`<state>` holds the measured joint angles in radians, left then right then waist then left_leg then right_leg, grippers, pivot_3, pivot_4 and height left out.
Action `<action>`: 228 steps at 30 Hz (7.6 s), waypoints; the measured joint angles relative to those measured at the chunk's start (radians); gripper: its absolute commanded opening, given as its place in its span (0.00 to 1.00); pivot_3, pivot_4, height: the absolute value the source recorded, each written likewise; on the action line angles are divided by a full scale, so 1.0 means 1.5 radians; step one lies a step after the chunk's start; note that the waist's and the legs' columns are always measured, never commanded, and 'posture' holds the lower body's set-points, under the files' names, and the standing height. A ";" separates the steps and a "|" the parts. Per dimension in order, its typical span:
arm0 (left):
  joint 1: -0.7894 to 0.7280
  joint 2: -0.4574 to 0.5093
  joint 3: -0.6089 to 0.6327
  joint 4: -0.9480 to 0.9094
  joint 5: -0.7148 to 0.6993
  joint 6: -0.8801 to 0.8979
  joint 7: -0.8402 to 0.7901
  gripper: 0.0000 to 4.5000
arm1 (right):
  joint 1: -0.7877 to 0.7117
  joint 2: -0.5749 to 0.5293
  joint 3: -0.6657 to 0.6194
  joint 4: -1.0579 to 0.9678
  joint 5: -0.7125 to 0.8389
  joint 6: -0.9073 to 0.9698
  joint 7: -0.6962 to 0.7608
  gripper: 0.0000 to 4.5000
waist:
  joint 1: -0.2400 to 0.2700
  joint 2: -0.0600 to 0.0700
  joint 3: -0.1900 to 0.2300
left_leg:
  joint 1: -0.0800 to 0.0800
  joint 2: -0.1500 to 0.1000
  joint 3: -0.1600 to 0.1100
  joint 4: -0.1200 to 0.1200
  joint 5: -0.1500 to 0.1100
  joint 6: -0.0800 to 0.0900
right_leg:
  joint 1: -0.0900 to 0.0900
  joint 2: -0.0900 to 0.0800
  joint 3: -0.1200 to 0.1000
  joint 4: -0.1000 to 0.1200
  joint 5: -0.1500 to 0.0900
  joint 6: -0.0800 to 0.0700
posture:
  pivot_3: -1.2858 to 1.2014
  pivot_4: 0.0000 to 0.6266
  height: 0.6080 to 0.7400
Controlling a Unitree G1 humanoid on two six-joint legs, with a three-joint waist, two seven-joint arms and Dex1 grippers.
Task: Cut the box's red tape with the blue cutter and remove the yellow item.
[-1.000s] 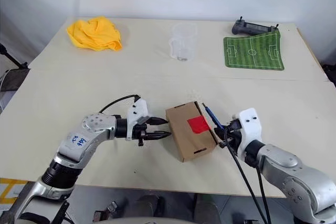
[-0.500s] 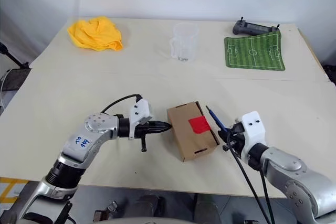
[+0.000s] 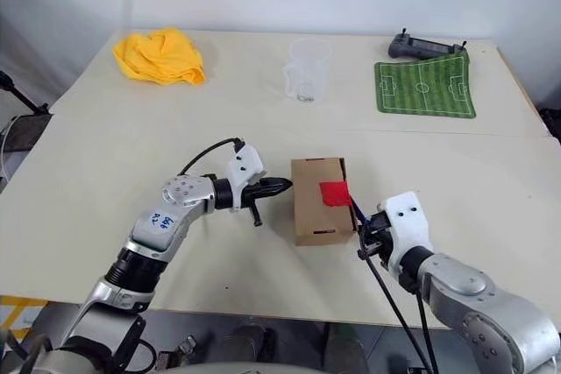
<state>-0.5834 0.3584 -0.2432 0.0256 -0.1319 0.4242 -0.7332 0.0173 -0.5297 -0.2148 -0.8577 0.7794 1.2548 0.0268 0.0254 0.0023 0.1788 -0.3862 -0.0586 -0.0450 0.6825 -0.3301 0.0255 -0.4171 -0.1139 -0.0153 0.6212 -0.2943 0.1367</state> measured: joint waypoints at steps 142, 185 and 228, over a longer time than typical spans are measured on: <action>-0.161 -0.063 -0.048 0.148 0.038 -0.088 -0.212 0.00 | -0.231 -0.564 0.128 0.264 0.787 -0.185 -0.264 0.04 | 0.018 -0.002 0.001 | -0.003 0.000 0.000 0.001 0.001 0.005 | 0.004 -0.002 -0.002 -0.013 0.005 0.007 | 0.52 0.24 1.00; -0.153 -0.069 -0.060 0.125 0.038 -0.073 -0.202 0.00 | -0.165 -0.564 0.073 0.262 0.786 -0.175 -0.249 0.04 | 0.019 -0.002 0.001 | -0.003 0.000 0.001 0.001 0.001 0.005 | 0.004 -0.002 -0.003 -0.012 0.005 0.007 | 0.52 0.24 1.00; -0.153 -0.110 -0.098 0.120 0.054 -0.056 -0.157 0.00 | -0.282 -0.720 0.201 0.403 0.786 -0.003 0.005 0.04 | 0.021 -0.001 0.000 | -0.003 0.000 0.000 0.001 0.001 0.005 | 0.004 -0.003 -0.002 -0.014 0.005 0.007 | 0.52 0.24 1.00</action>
<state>-0.8127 0.1931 -0.3901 0.2054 -0.0516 0.3398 -0.9688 -0.4061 -1.6099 0.0870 -0.2536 1.9589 1.2509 0.0336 0.0567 0.0010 0.1790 -0.3907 -0.0590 -0.0449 0.6843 -0.3292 0.0332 -0.4104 -0.1187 -0.0180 0.6008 -0.2873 0.1469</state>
